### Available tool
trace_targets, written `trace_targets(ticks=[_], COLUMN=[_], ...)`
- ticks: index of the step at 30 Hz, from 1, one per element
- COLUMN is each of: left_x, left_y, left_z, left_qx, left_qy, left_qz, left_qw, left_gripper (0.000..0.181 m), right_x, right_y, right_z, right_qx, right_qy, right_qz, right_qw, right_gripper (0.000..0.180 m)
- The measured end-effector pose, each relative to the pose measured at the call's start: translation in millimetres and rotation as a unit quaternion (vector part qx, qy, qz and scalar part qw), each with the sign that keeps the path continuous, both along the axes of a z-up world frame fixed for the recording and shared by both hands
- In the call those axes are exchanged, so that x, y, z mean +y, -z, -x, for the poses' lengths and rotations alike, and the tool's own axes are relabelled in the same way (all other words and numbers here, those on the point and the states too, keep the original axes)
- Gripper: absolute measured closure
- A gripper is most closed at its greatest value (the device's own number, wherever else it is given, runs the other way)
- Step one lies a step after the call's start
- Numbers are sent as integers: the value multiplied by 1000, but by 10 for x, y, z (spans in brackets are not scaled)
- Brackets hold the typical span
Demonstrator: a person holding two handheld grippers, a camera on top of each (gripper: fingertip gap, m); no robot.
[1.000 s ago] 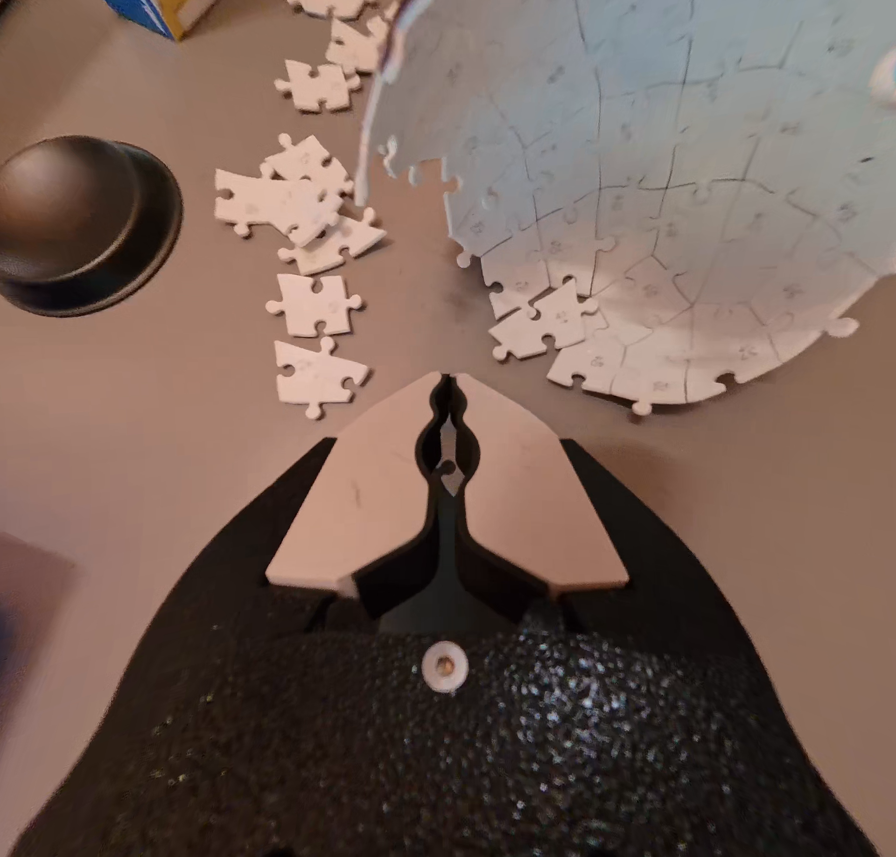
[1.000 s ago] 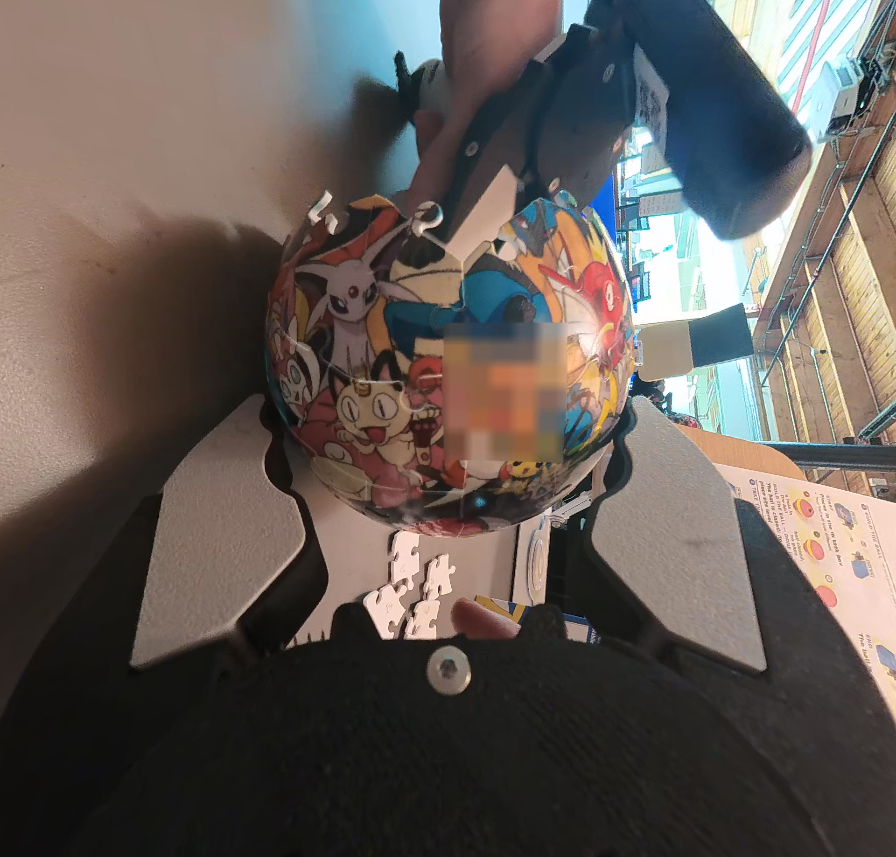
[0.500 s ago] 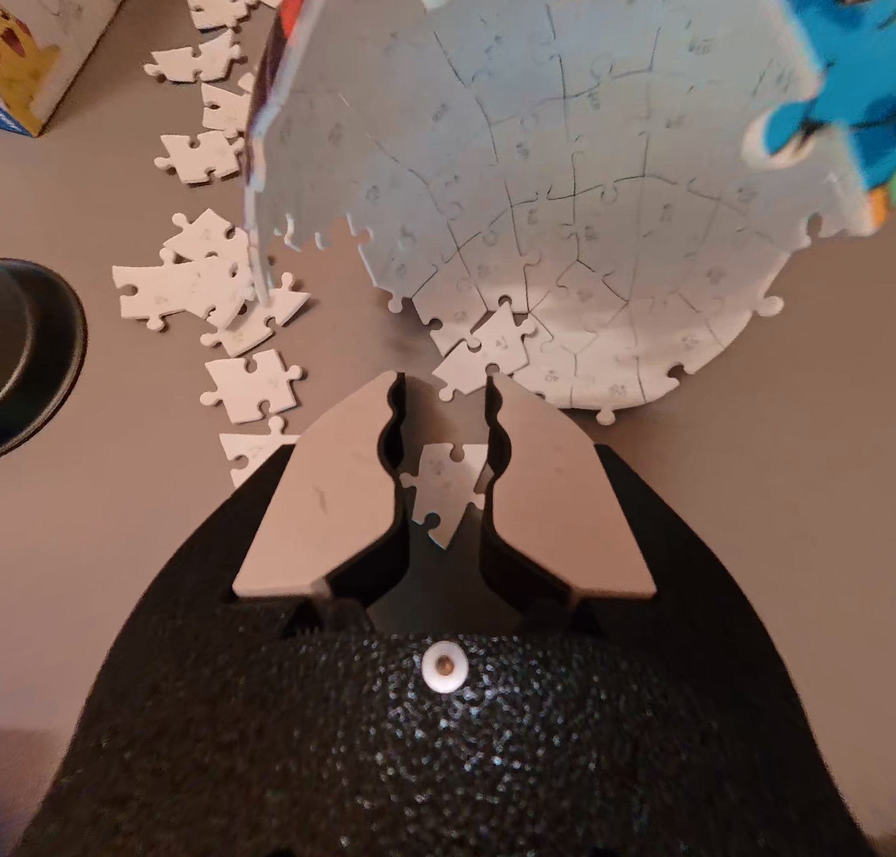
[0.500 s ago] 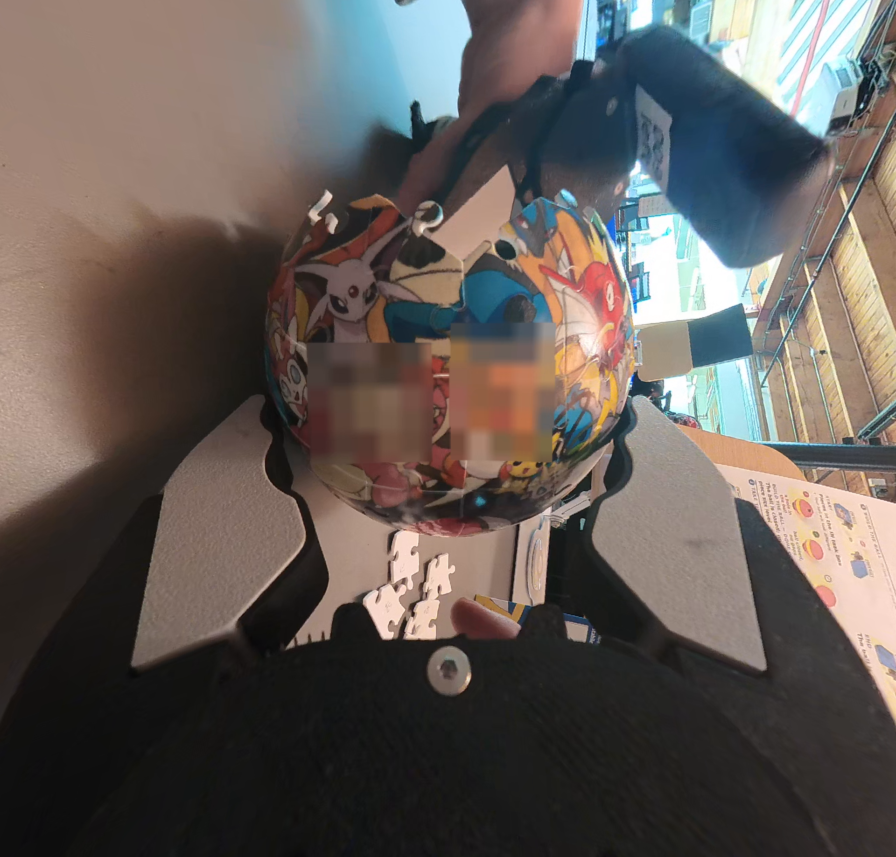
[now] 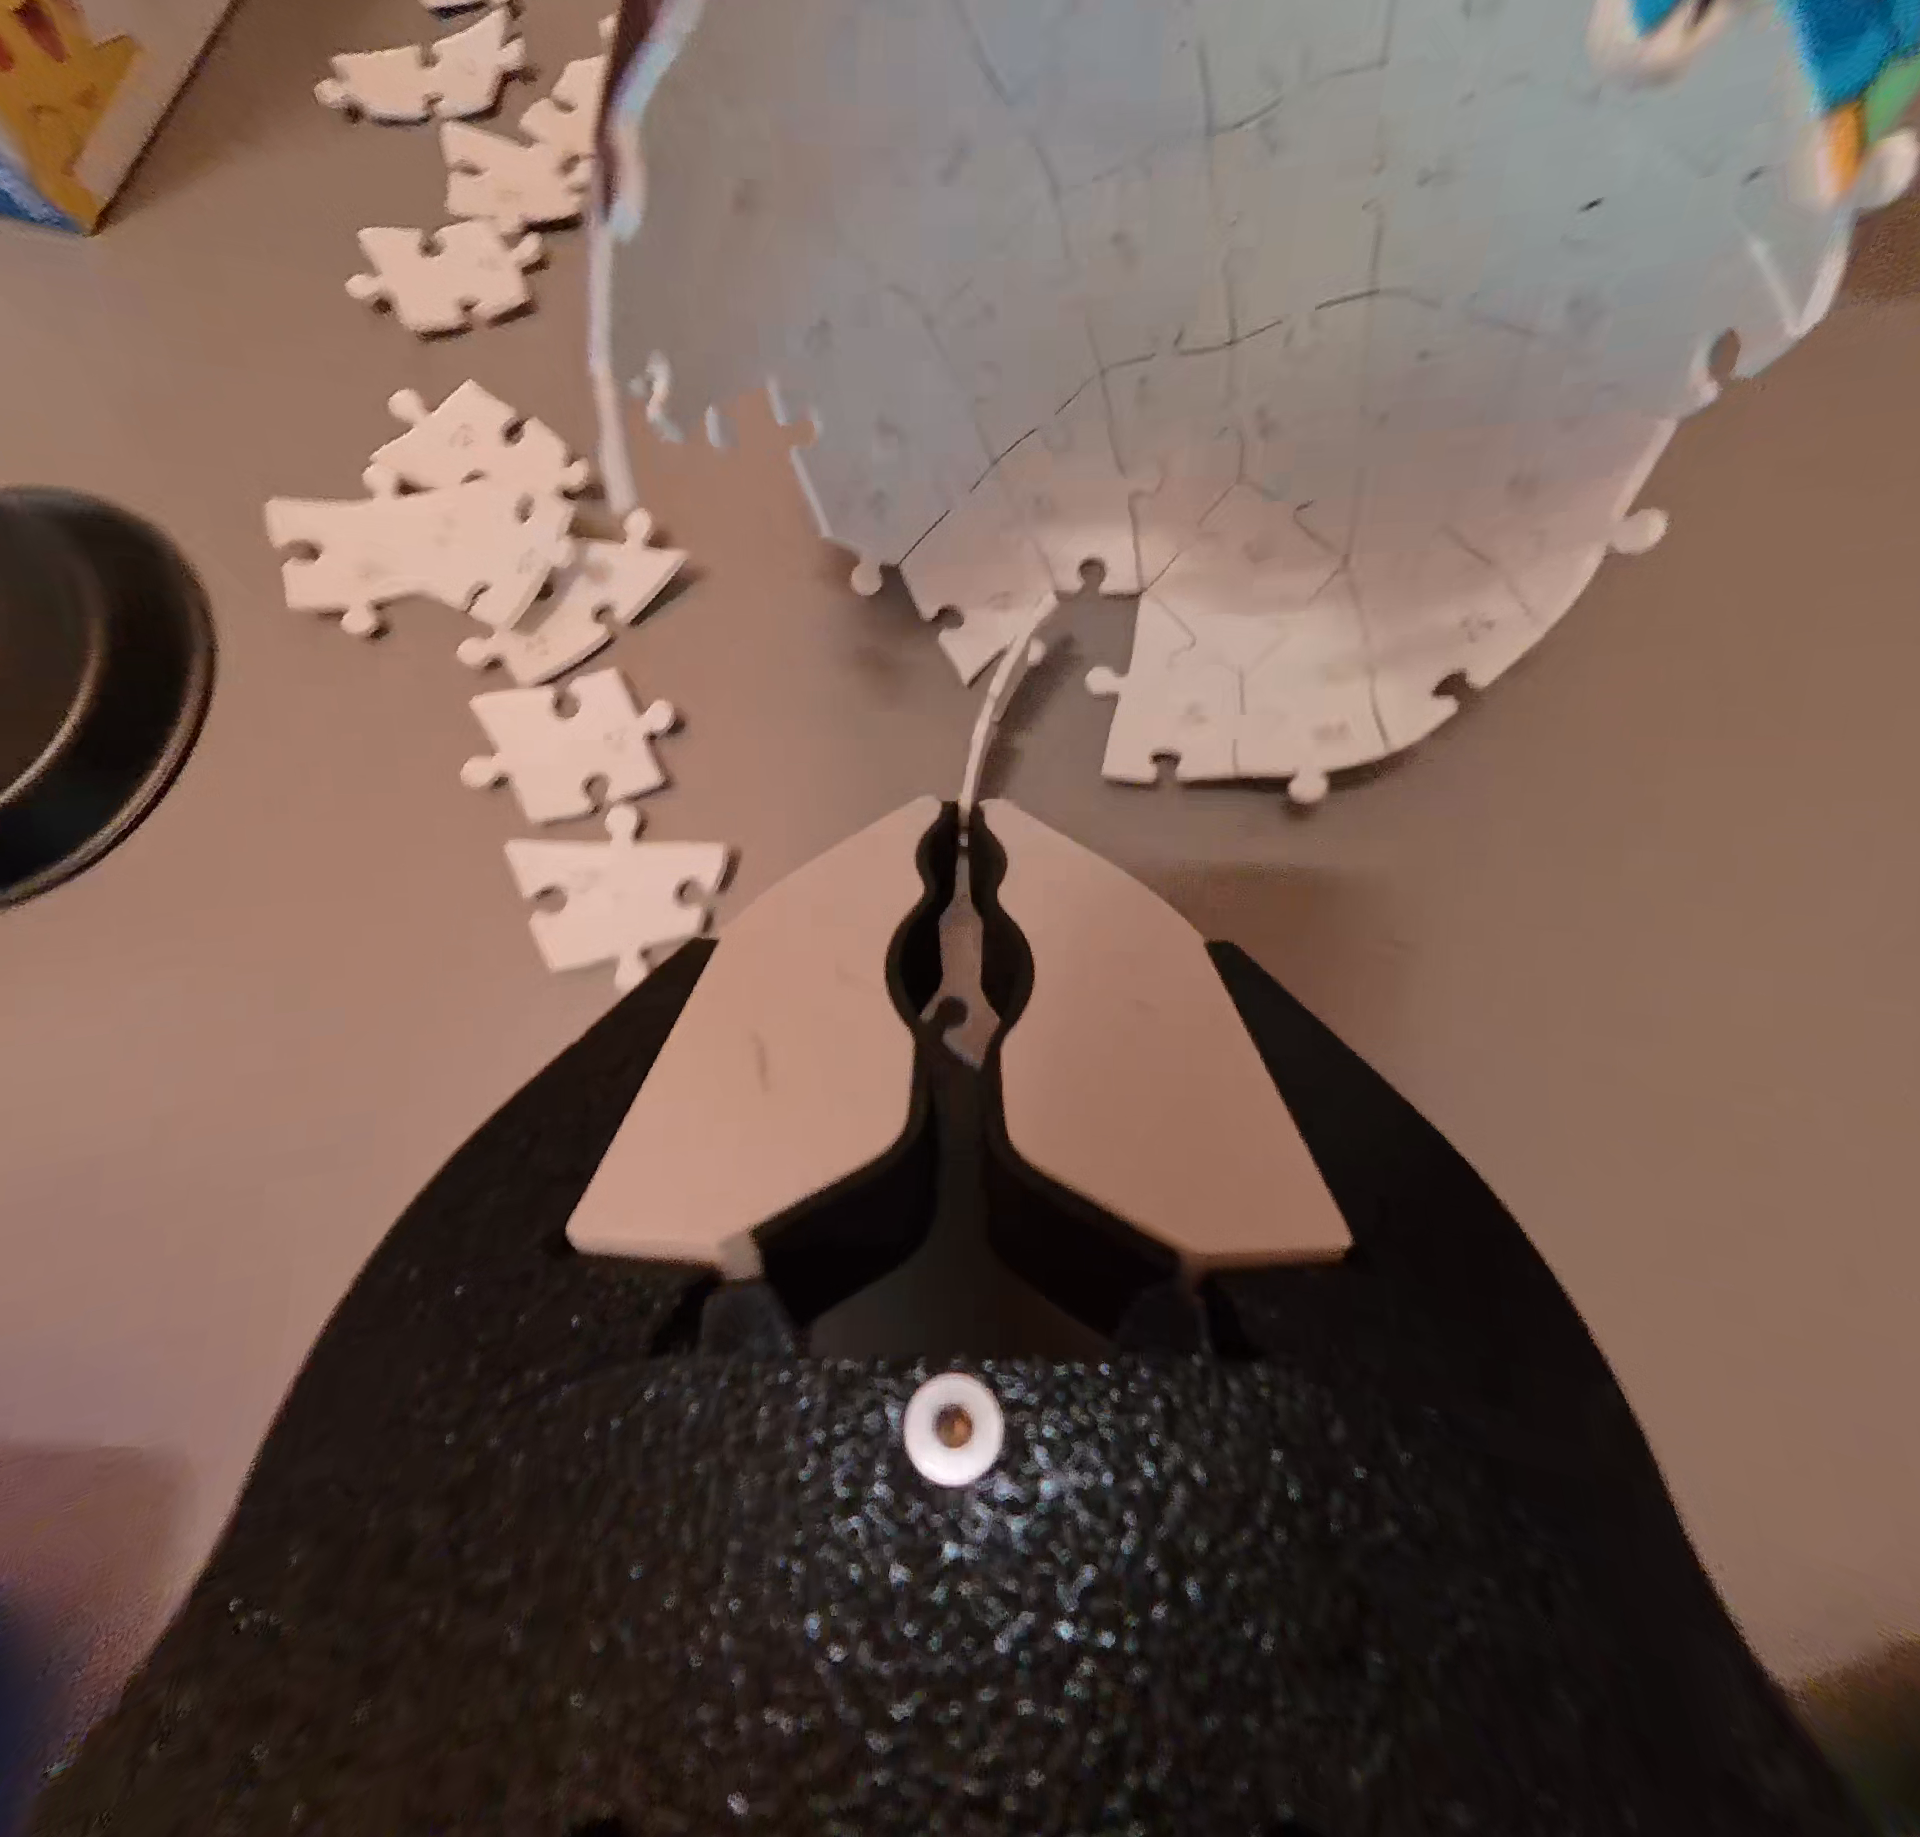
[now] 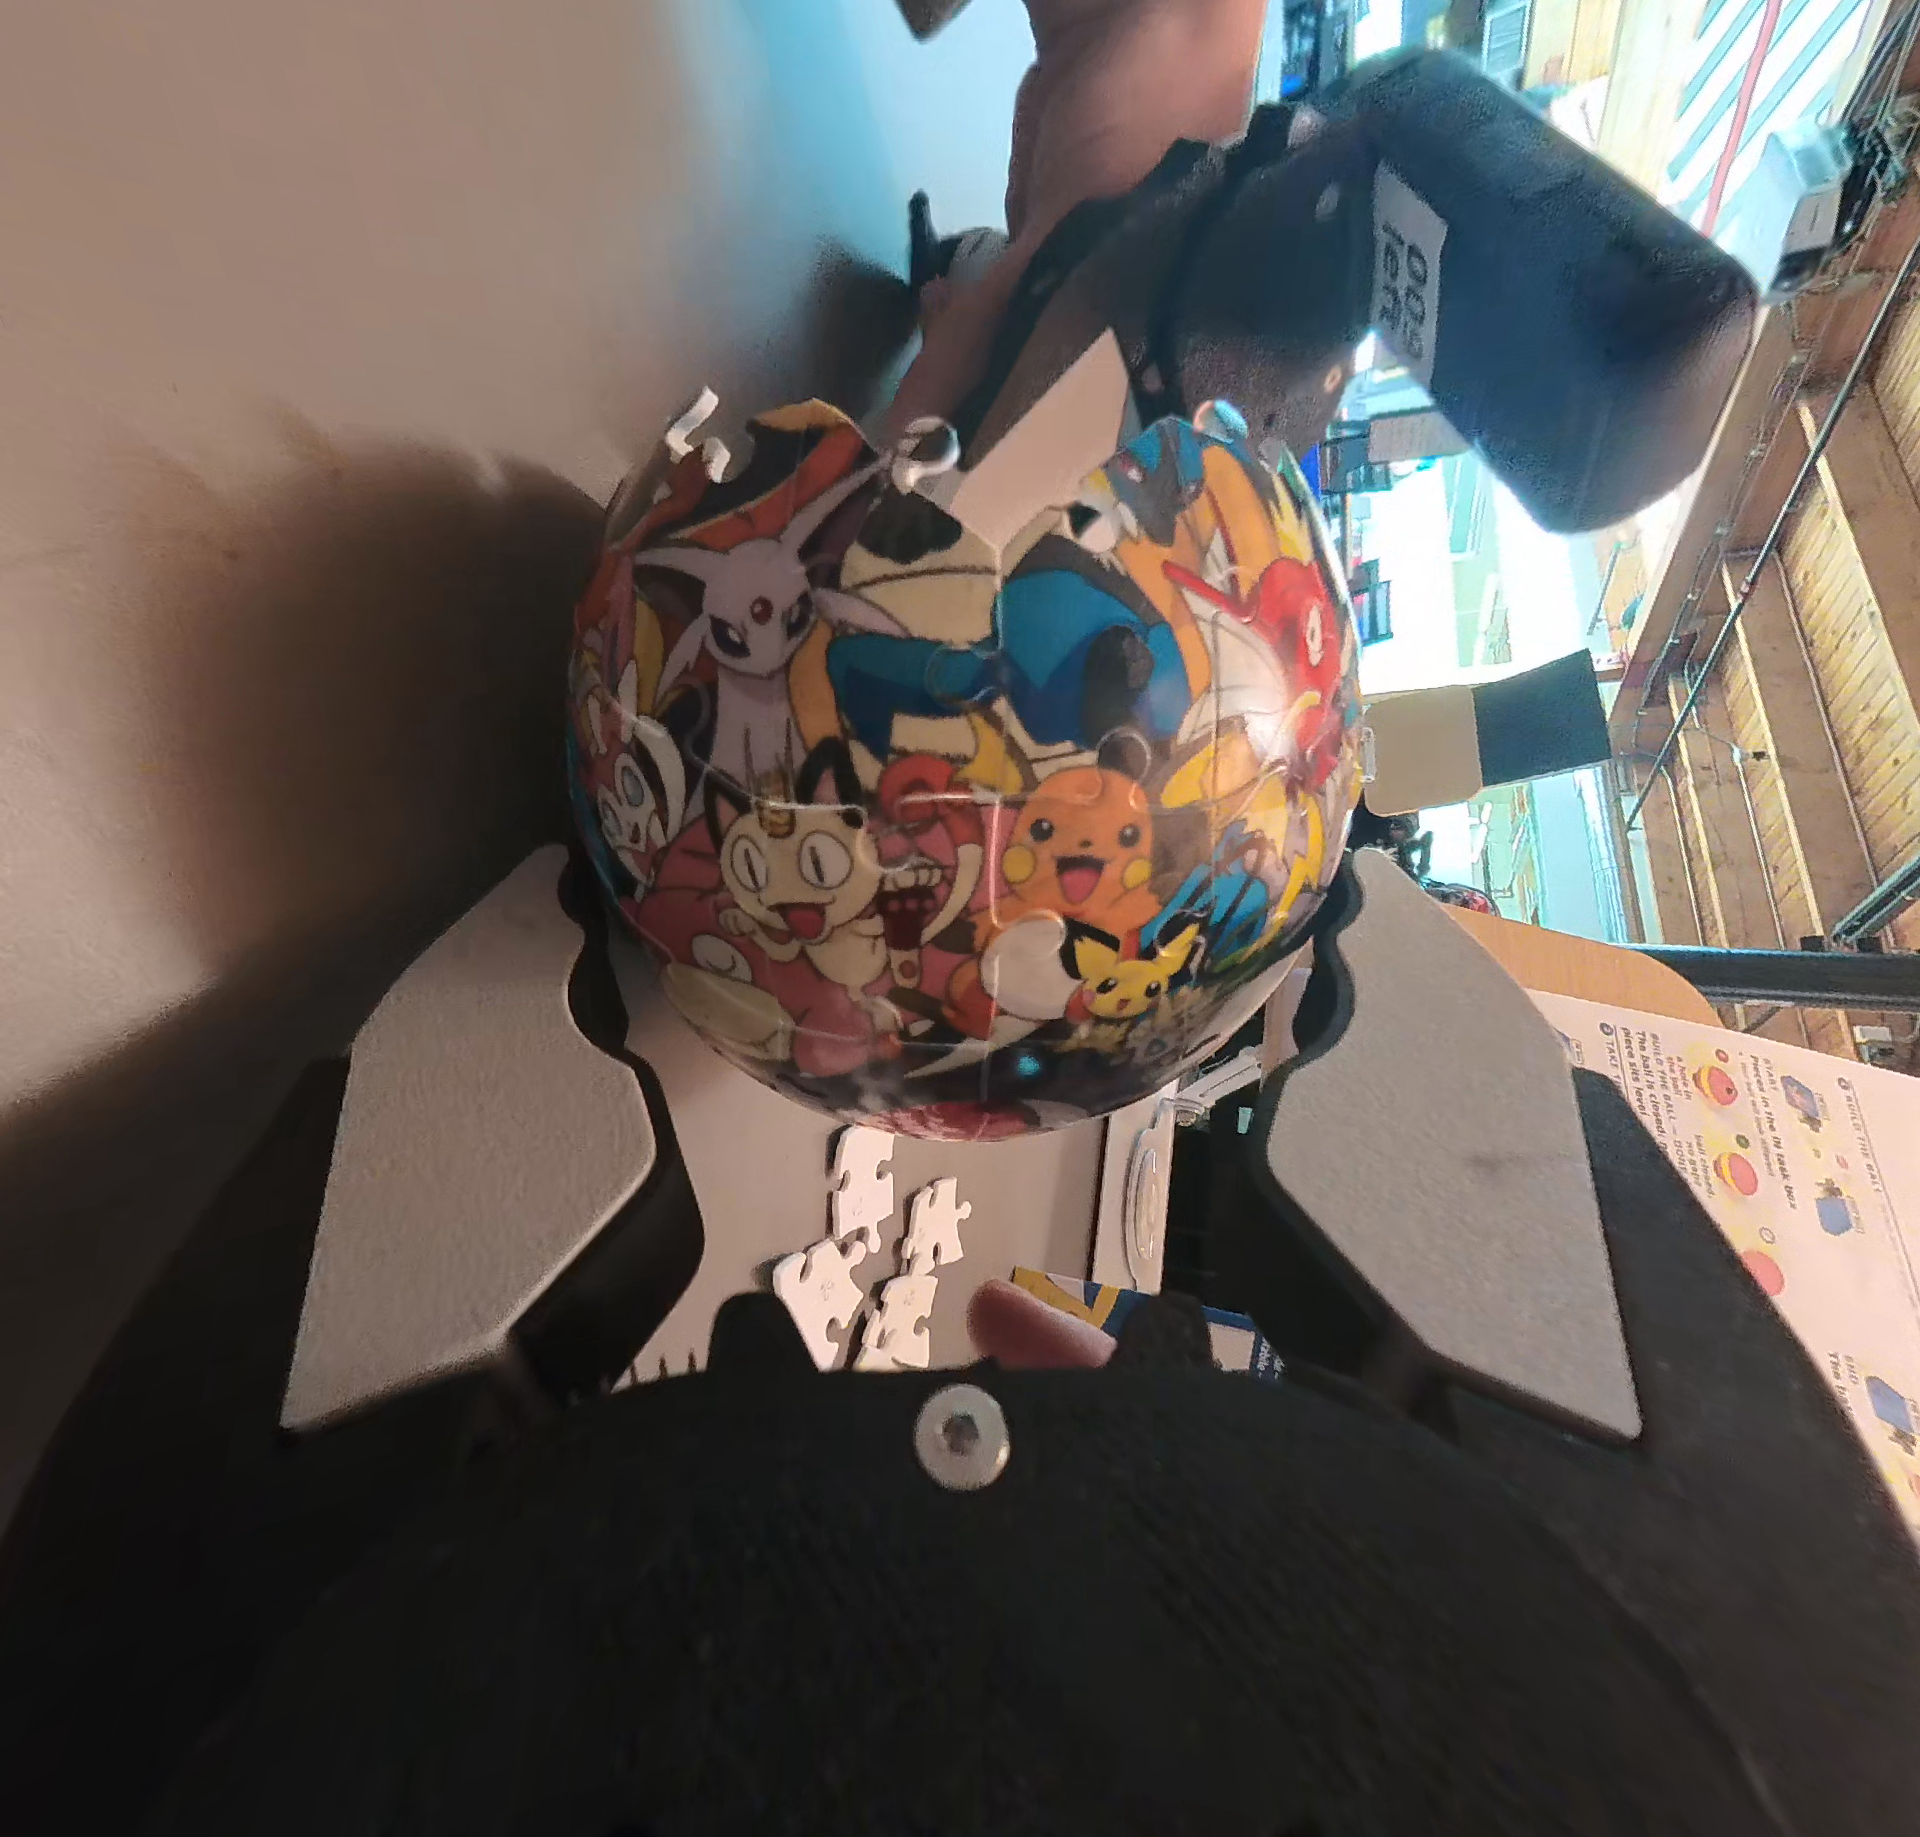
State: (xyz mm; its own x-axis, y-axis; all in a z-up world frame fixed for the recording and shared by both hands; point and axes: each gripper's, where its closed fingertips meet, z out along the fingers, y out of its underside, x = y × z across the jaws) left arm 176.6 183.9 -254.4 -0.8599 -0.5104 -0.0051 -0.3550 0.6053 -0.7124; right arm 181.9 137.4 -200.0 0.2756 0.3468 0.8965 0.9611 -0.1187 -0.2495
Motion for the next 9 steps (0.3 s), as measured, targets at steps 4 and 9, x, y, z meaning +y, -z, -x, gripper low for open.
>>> trace_targets(ticks=[4,9], left_x=[292,445], left_y=[-64,-157], left_z=[31,243], left_qx=[8,151], left_qy=[-83,-272], left_qz=[-23,85], left_qw=[996,947], left_gripper=[180,180], right_x=[-3,3], right_y=[1,2], right_z=[-4,-1], right_qx=[2,3], right_qy=[1,1], right_qz=[-1,-1], right_qw=[1000,1000], right_gripper=[53,53])
